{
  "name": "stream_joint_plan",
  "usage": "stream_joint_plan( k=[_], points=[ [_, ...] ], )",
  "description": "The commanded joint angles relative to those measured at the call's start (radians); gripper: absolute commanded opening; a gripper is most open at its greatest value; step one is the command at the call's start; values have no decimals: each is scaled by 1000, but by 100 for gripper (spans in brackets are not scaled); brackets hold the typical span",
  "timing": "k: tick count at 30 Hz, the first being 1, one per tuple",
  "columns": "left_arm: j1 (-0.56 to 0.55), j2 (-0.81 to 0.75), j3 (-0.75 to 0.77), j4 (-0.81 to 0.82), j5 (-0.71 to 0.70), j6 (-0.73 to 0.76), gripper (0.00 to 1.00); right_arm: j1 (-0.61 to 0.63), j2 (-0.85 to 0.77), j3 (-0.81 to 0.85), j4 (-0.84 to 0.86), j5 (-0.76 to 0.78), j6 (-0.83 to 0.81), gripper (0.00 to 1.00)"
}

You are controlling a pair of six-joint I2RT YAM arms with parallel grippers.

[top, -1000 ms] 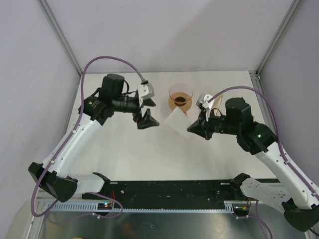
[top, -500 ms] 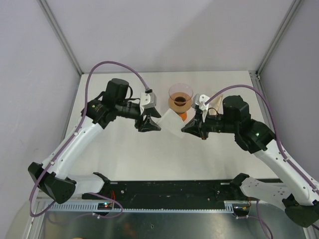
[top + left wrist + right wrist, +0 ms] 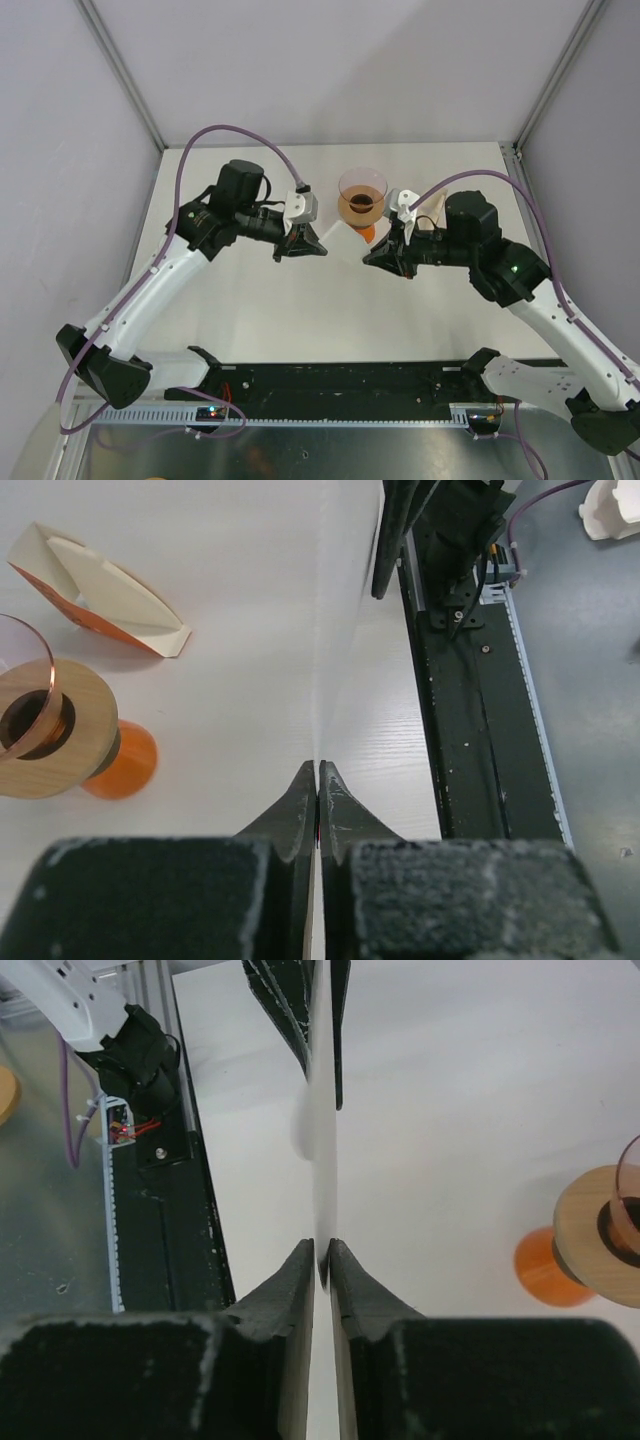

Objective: Place the coffee filter in the dripper
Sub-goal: Pick up the coffee filter from the coffee filter holder.

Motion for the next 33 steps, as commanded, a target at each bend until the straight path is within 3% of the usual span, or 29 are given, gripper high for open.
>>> stream_joint_plan(
  k=[1, 7, 15, 33],
  points=[
    [-5, -31, -10, 15, -18, 50, 0, 2, -4, 41, 16, 28, -19, 24],
    [-6, -62, -42, 14, -63, 138, 0, -36, -56, 41, 8, 29, -37, 47],
    [-5, -105, -87, -17, -51, 242, 0, -38, -75, 41, 70, 14, 42, 57],
    [-15, -97, -85, -45, -40, 268, 0, 52, -32, 41, 185, 96, 83, 54]
  ],
)
